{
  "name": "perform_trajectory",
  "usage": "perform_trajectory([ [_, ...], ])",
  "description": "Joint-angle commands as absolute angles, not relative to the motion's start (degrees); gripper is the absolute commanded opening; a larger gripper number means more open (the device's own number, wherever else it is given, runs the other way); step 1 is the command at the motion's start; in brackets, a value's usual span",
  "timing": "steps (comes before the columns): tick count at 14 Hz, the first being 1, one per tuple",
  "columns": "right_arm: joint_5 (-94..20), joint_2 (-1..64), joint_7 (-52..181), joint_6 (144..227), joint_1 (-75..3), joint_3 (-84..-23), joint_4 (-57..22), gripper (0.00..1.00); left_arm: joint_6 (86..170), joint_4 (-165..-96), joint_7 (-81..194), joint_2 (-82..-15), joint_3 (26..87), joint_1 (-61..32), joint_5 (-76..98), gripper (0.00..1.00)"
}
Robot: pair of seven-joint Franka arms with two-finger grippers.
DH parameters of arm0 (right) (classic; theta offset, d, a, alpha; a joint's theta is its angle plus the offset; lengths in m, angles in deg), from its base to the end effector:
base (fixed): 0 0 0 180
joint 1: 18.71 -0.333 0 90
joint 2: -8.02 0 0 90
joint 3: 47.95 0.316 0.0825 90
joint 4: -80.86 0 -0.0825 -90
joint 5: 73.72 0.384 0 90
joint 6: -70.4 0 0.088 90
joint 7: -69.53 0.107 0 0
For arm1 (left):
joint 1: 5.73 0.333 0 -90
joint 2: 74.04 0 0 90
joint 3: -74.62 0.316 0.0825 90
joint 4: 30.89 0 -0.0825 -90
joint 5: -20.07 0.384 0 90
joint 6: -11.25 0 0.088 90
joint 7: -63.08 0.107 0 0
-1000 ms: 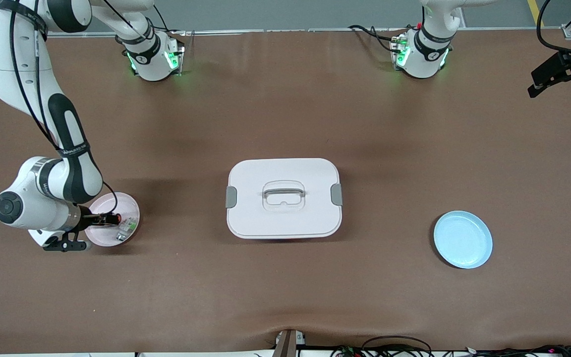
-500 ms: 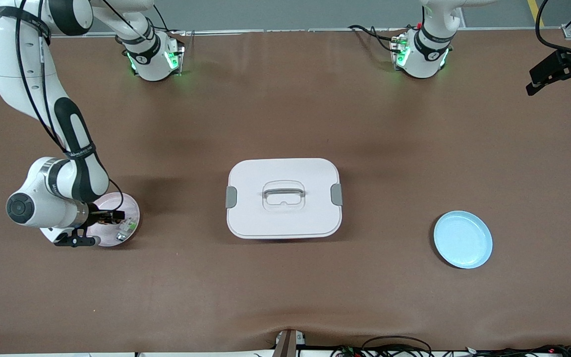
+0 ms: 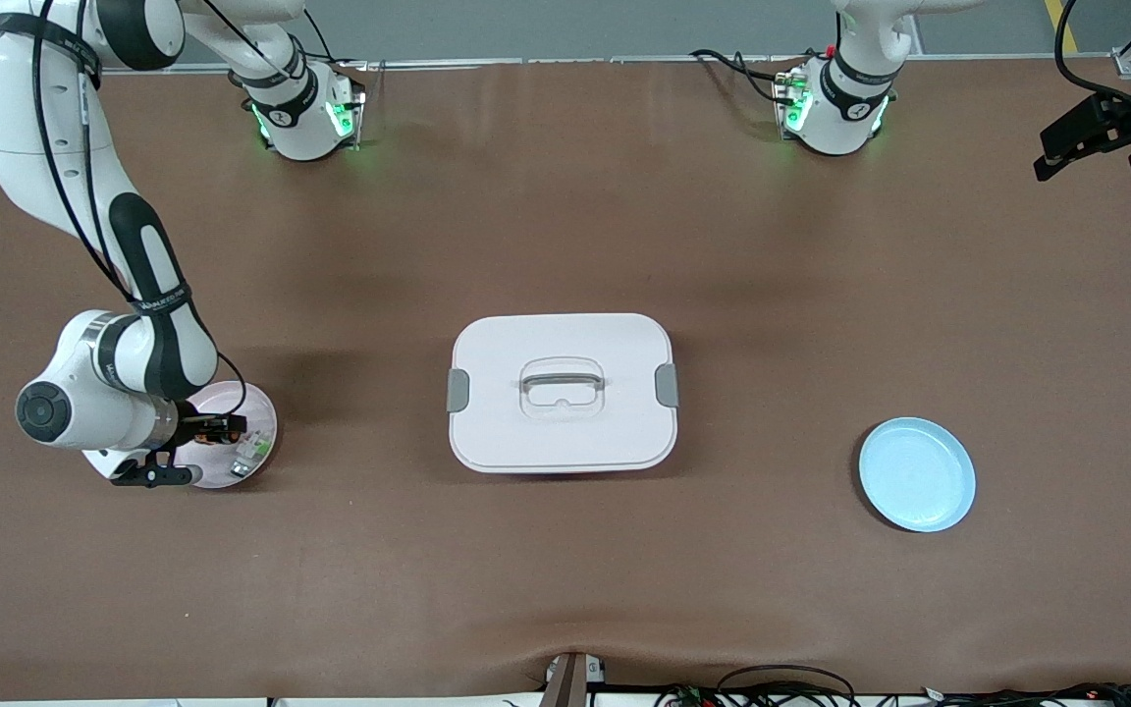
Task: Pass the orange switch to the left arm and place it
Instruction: 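Close the right gripper on the orange switch block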
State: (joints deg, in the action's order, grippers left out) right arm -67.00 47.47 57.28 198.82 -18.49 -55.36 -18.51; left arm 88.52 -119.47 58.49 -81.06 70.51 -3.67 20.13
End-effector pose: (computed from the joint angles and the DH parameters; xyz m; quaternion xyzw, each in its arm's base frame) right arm 0.6430 -0.0769 0.1718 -0.9962 -0.0108 0.0853 0.0154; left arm 0.4904 -0.0202 0.6812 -0.9990 -0.0227 0.0372 0.0070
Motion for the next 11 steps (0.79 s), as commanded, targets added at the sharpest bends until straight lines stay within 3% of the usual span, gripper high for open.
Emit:
perform_trajectory([
  [1, -65.72, 47.31, 54.94, 198.55, -18.53, -55.25, -18.72, 0.23, 86.93, -118.43, 58.25, -81.16, 70.22, -3.53, 19.72, 1.0],
  [5, -65.9, 46.69, 54.85, 196.1, -18.53, -55.25, -18.37, 0.21, 86.93, -118.43, 58.25, -81.25, 70.22, -3.45, 19.63, 1.0],
  [11, -65.46, 39.58, 56.52, 178.52, -19.41, -54.9, -16.35, 0.2, 86.31, -118.43, 58.25, -81.34, 70.22, -3.45, 19.63, 1.0],
])
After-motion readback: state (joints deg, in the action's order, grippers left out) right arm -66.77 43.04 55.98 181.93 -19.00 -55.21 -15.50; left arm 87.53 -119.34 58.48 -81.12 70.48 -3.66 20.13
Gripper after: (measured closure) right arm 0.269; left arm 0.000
